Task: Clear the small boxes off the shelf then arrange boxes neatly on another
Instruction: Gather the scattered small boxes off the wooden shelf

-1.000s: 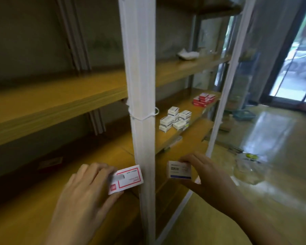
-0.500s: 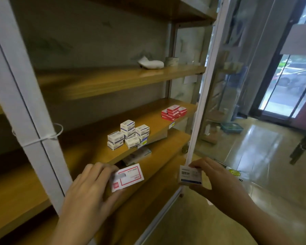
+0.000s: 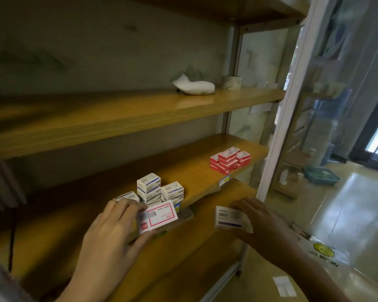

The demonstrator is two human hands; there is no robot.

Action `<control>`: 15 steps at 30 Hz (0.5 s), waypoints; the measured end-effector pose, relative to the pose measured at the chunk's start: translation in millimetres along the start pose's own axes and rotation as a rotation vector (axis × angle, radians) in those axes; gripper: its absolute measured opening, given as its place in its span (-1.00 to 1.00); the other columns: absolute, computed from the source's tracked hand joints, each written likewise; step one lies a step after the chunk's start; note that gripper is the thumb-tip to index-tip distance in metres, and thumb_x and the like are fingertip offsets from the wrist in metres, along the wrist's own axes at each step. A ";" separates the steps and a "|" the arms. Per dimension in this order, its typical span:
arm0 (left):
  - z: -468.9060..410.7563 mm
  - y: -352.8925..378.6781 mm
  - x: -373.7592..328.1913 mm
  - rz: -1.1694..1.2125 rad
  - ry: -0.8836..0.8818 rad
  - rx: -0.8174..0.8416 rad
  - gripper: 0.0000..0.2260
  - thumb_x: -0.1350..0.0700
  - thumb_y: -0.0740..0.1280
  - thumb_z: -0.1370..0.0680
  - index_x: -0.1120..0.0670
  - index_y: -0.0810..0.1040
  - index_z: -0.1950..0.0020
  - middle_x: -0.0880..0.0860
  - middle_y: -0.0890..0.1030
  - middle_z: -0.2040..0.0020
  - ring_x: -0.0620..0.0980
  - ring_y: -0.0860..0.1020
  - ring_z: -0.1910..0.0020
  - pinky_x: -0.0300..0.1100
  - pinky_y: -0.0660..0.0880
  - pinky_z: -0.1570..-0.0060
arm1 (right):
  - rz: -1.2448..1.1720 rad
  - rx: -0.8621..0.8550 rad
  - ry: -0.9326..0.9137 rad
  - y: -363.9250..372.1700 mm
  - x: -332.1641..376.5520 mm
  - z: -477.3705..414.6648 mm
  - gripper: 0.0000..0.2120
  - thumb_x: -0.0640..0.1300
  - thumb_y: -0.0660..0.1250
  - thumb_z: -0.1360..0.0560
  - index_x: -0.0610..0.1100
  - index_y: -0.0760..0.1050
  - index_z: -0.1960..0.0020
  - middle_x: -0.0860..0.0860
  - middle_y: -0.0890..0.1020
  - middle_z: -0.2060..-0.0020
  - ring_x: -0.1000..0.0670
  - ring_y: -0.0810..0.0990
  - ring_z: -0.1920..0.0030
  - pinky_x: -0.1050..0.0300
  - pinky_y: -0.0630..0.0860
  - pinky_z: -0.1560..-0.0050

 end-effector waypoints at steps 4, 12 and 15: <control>-38.2 13.2 14.4 -0.014 -0.064 -0.012 -0.54 0.01 0.58 -0.17 0.06 0.57 0.00 0.02 0.61 0.08 0.00 0.56 0.16 -0.31 0.38 0.32 | -0.052 0.026 -0.089 16.5 -22.8 -78.5 -0.56 0.08 0.33 -0.42 0.10 0.30 -0.25 0.15 0.41 -0.17 0.26 0.33 -0.05 0.40 0.39 0.11; -80.3 32.4 17.4 -0.036 -0.148 -0.015 -0.60 -0.04 0.53 -0.24 0.01 0.55 -0.01 -0.05 0.58 0.07 -0.07 0.52 0.14 -0.34 0.37 0.32 | -0.128 0.137 -0.247 73.2 -35.9 -186.5 -0.58 -0.01 0.36 -0.41 0.03 0.37 -0.24 0.11 0.46 -0.14 0.17 0.35 -0.13 0.32 0.32 -0.06; -88.3 35.0 14.7 -0.036 -0.184 -0.007 -0.62 -0.04 0.51 -0.27 0.00 0.53 -0.03 -0.06 0.57 0.06 -0.08 0.50 0.13 -0.32 0.38 0.32 | -0.100 0.219 -0.275 91.2 -31.6 -206.9 -0.57 -0.02 0.36 -0.41 0.04 0.36 -0.26 0.11 0.45 -0.15 0.11 0.35 -0.18 0.23 0.34 -0.14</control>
Point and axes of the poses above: each hand's wrist, its own z-axis away from the middle knuckle, its own y-axis out of the palm, x = y × z, the point moved 5 cm from there along -z, towards the middle knuckle
